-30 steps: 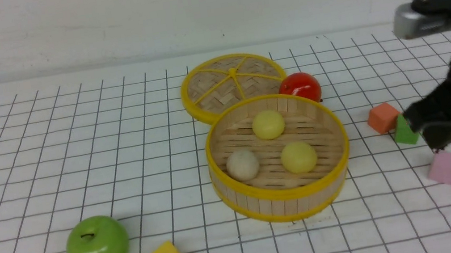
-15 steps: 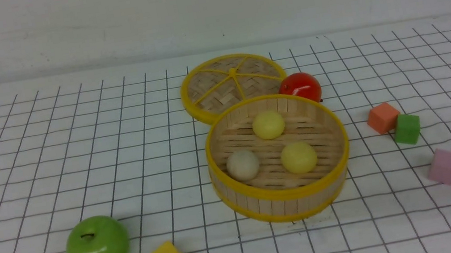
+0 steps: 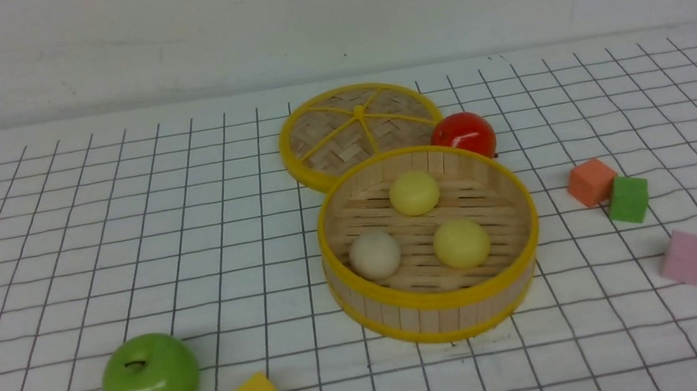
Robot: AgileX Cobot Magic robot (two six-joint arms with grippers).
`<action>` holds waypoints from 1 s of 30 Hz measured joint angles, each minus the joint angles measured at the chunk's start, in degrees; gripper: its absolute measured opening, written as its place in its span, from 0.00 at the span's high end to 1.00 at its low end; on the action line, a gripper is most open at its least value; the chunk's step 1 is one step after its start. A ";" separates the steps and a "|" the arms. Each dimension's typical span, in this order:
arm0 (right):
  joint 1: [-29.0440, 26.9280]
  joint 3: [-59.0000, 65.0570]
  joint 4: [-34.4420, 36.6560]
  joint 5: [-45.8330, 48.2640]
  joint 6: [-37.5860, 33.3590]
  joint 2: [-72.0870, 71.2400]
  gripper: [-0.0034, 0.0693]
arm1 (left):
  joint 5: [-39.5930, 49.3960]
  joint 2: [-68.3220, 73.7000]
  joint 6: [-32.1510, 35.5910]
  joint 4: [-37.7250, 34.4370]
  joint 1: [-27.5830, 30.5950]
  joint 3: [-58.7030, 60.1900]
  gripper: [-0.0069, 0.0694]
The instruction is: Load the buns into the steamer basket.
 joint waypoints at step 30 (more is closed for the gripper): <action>-0.51 4.11 -0.60 1.60 3.46 -4.71 0.96 | -0.01 0.43 0.00 0.00 0.00 0.00 0.69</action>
